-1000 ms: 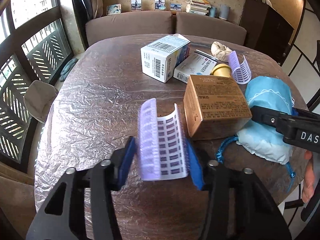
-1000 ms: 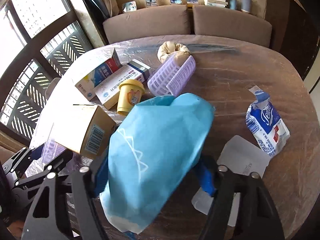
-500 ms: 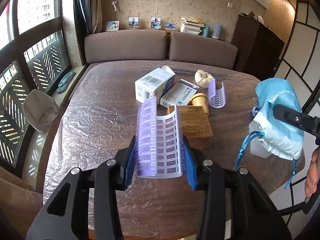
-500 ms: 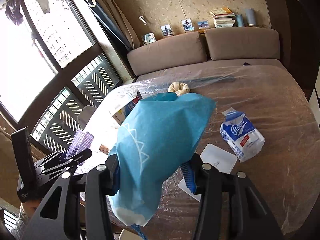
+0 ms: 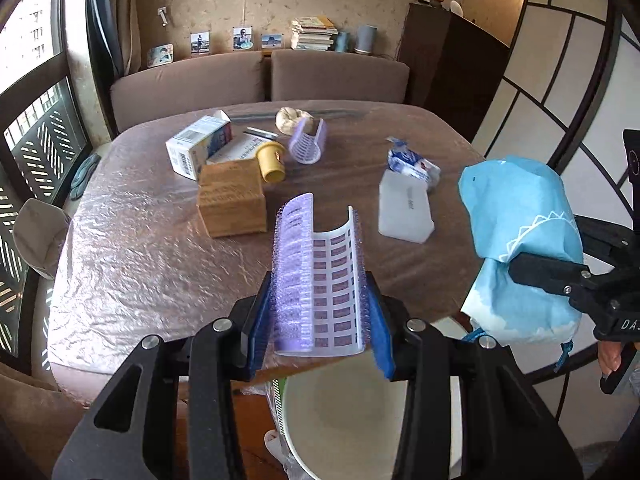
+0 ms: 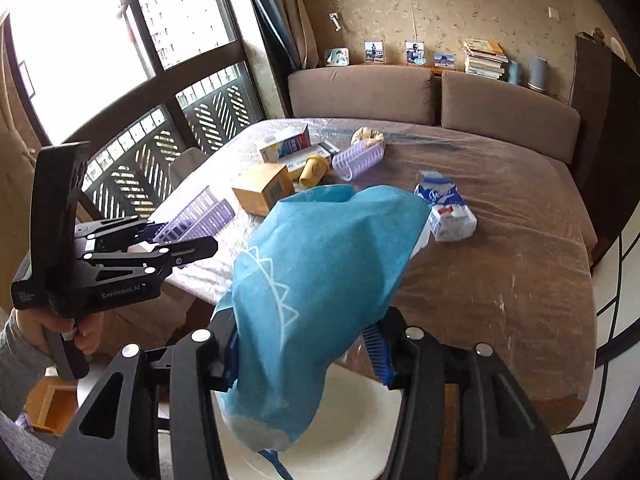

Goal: Collect trash
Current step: 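Carry the lavender strip and blue bag with both tools over the white bin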

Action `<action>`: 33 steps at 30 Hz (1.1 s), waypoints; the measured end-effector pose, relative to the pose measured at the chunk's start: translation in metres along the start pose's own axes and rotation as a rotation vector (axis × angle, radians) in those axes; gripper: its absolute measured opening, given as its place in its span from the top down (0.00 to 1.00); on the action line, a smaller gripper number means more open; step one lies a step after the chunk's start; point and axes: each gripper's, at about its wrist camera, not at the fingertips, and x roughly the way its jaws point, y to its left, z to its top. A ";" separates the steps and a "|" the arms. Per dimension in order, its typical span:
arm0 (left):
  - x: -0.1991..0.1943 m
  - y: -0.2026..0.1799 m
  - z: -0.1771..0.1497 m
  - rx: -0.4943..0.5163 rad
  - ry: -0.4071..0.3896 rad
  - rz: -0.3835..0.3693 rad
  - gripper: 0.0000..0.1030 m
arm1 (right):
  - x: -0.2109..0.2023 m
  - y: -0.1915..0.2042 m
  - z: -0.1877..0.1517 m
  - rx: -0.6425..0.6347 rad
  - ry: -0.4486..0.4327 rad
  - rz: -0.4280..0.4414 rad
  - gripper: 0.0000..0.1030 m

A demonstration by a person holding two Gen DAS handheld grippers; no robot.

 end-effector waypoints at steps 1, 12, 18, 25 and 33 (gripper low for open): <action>0.001 -0.007 -0.006 0.012 0.014 -0.004 0.58 | 0.001 0.000 -0.008 -0.014 0.021 -0.003 0.53; 0.018 -0.055 -0.065 0.094 0.171 -0.046 0.58 | 0.016 0.003 -0.075 -0.085 0.203 -0.012 0.53; 0.038 -0.056 -0.090 0.095 0.255 -0.050 0.58 | 0.030 0.001 -0.097 -0.102 0.268 -0.007 0.53; 0.060 -0.054 -0.105 0.123 0.315 -0.030 0.58 | 0.049 0.010 -0.116 -0.138 0.339 0.005 0.53; 0.094 -0.053 -0.119 0.130 0.376 -0.013 0.58 | 0.079 0.010 -0.123 -0.126 0.380 -0.026 0.53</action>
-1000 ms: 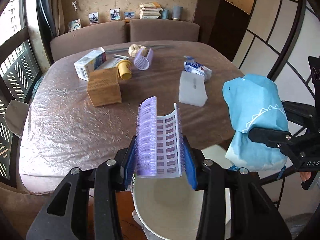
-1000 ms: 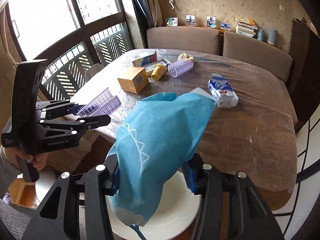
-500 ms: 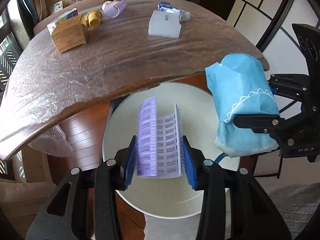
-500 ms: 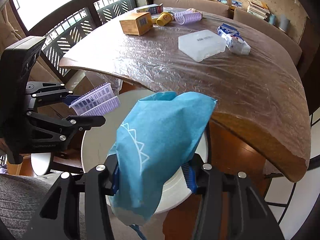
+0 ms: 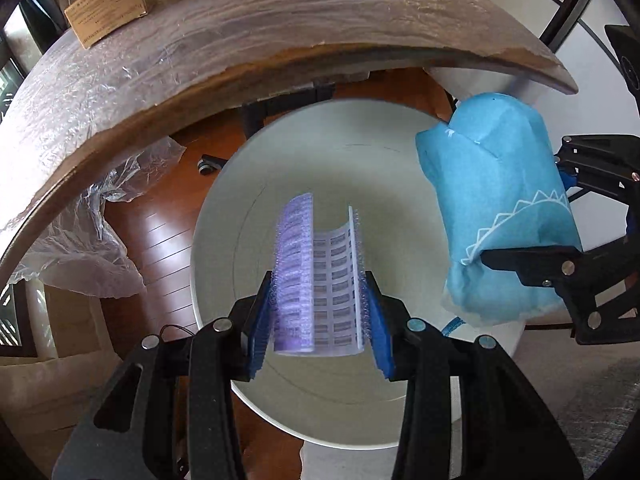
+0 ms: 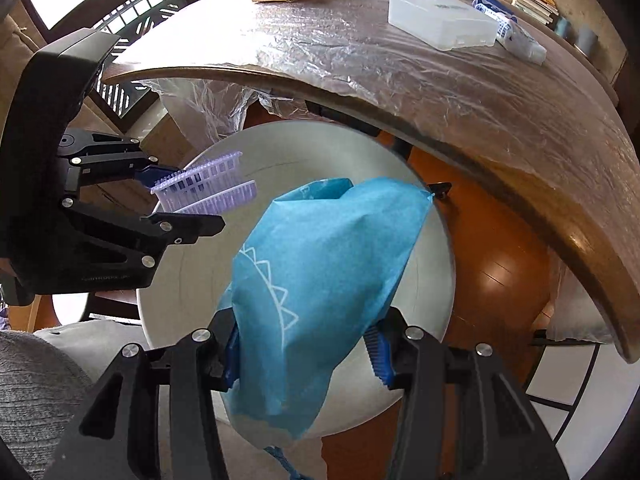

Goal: Collect trash
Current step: 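Carry the lavender strip and blue bag with both tools over the white bin, then open both tools to drop the strip and bag into the bin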

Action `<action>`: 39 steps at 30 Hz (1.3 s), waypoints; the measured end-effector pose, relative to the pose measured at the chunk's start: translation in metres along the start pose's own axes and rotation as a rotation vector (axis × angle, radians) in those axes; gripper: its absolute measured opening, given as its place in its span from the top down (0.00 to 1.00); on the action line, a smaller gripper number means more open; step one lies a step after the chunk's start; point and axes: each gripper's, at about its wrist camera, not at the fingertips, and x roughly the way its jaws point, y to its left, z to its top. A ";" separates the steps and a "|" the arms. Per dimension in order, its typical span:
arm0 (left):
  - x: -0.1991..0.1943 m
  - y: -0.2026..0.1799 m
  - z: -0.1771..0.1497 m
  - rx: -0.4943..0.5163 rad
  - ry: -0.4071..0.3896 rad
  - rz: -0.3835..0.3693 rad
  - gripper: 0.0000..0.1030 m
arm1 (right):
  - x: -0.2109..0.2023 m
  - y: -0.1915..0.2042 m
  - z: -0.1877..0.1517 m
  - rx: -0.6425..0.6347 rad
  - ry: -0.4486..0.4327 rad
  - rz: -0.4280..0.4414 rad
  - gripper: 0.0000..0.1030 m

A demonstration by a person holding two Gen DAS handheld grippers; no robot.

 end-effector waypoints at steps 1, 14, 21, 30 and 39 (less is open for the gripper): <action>0.003 0.000 0.000 0.001 0.005 -0.001 0.58 | 0.004 -0.001 0.000 0.003 0.007 -0.011 0.53; 0.030 0.003 -0.001 0.033 0.057 0.002 0.58 | 0.026 -0.001 0.006 0.031 0.036 -0.032 0.53; 0.037 0.006 0.000 0.050 0.072 0.005 0.58 | 0.033 -0.005 0.007 0.034 0.041 -0.038 0.53; 0.044 0.007 -0.002 0.064 0.094 0.009 0.58 | 0.038 -0.003 0.004 0.022 0.057 -0.044 0.53; 0.043 0.009 -0.001 0.077 0.044 0.057 0.08 | 0.034 0.002 0.004 0.016 0.031 -0.087 0.22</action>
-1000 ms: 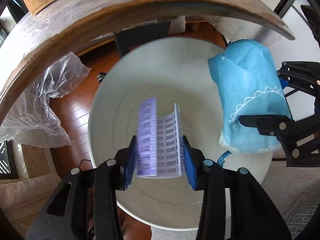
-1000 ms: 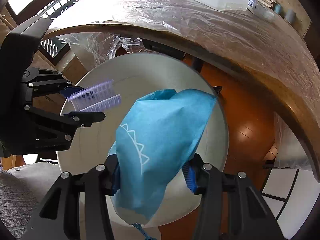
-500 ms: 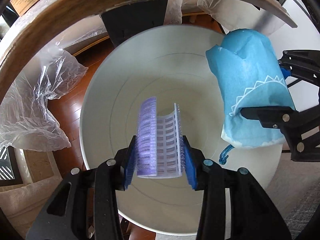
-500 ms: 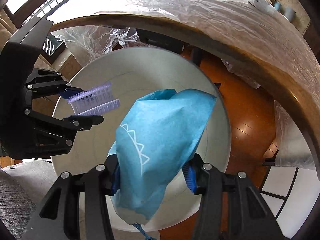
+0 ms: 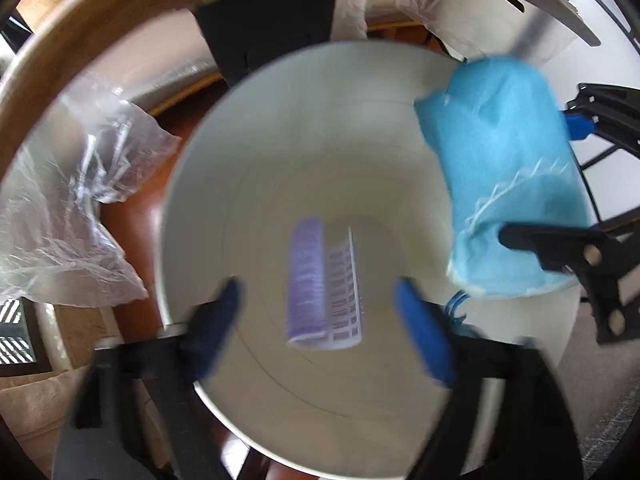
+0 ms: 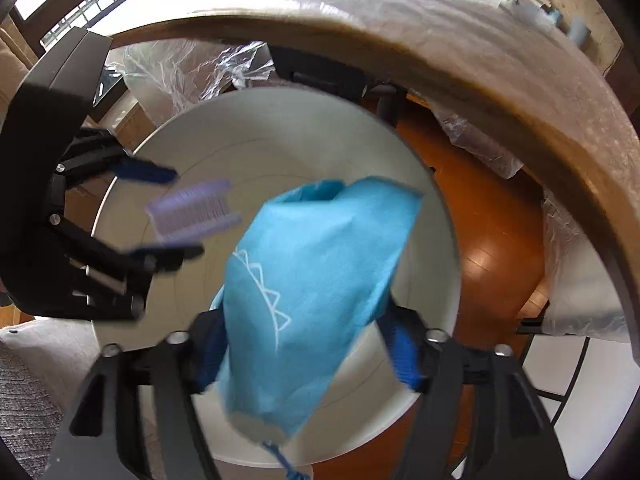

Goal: Collect trash
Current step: 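Open both tools to drop the strip and bag into the bin, then grasp the brown cardboard box with left tool while right tool grasps the white lid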

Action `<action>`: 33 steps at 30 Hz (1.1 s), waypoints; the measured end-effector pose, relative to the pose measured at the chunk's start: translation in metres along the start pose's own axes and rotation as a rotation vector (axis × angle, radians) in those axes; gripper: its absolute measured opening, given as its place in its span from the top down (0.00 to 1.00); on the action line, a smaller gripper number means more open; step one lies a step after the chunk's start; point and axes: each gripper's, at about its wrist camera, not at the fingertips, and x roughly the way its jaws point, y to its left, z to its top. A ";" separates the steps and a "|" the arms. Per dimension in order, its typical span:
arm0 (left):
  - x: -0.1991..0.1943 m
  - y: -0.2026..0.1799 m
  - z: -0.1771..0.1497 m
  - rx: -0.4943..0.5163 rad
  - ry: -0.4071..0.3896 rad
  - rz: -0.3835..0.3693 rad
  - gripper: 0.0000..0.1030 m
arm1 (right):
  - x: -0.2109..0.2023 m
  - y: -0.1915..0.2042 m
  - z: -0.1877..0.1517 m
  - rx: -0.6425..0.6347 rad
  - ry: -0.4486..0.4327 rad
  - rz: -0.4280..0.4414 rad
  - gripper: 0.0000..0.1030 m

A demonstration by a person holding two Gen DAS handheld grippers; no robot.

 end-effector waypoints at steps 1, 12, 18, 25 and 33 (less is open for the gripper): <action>-0.003 0.000 0.000 0.003 -0.023 -0.003 0.08 | -0.003 0.000 0.000 0.003 -0.016 -0.003 0.20; -0.081 0.015 0.016 -0.044 -0.186 0.018 0.08 | -0.085 -0.004 0.014 0.034 -0.208 -0.007 0.15; -0.170 0.021 0.029 -0.061 -0.417 0.057 0.01 | -0.153 -0.011 0.033 0.050 -0.412 -0.053 0.04; -0.187 0.078 0.072 -0.223 -0.520 0.173 0.01 | -0.160 -0.048 0.081 0.233 -0.511 -0.113 0.04; -0.140 0.130 0.105 -0.314 -0.440 0.261 0.01 | -0.105 -0.060 0.126 0.297 -0.444 -0.167 0.04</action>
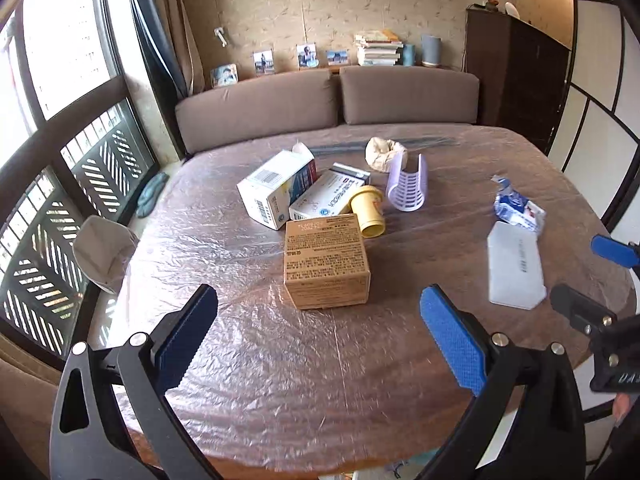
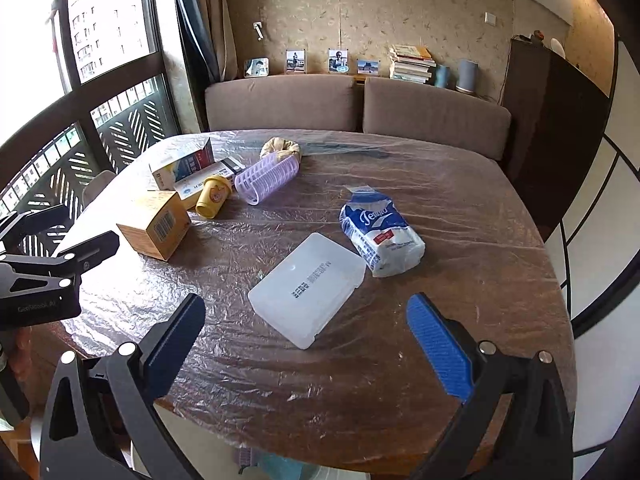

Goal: Collect trash
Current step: 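Grasp the brown cardboard box with left tool while right tool grasps the white lid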

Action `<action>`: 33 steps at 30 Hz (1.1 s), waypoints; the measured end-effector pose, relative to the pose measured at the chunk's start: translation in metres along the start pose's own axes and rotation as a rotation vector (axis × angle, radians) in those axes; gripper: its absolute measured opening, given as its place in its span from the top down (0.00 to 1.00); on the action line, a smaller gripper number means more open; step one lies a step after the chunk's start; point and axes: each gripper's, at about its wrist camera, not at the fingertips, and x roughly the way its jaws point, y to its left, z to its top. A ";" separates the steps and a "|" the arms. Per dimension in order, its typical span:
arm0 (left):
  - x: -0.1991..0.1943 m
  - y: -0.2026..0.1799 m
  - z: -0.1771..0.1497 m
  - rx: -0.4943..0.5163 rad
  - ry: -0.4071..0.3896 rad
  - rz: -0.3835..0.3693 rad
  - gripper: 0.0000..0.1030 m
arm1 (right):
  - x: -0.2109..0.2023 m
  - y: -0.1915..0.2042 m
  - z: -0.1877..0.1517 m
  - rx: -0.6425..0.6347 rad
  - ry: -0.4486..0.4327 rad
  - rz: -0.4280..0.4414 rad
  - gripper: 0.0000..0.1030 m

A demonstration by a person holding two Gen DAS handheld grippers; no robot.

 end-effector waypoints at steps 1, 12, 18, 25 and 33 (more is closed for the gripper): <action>0.007 0.001 0.000 -0.002 0.014 0.001 0.01 | 0.007 0.001 -0.001 0.011 0.015 0.002 0.04; 0.060 0.005 0.001 -0.023 0.121 -0.007 0.01 | 0.055 0.013 -0.004 0.067 0.084 -0.005 0.04; 0.068 0.006 0.006 -0.046 0.134 -0.027 0.01 | 0.065 0.018 -0.002 0.086 0.084 -0.026 0.07; 0.071 0.000 0.012 -0.038 0.133 -0.030 0.01 | 0.064 0.017 -0.001 0.097 0.076 -0.028 0.07; 0.077 -0.002 0.012 -0.042 0.147 -0.039 0.01 | 0.068 0.017 0.000 0.103 0.084 -0.037 0.07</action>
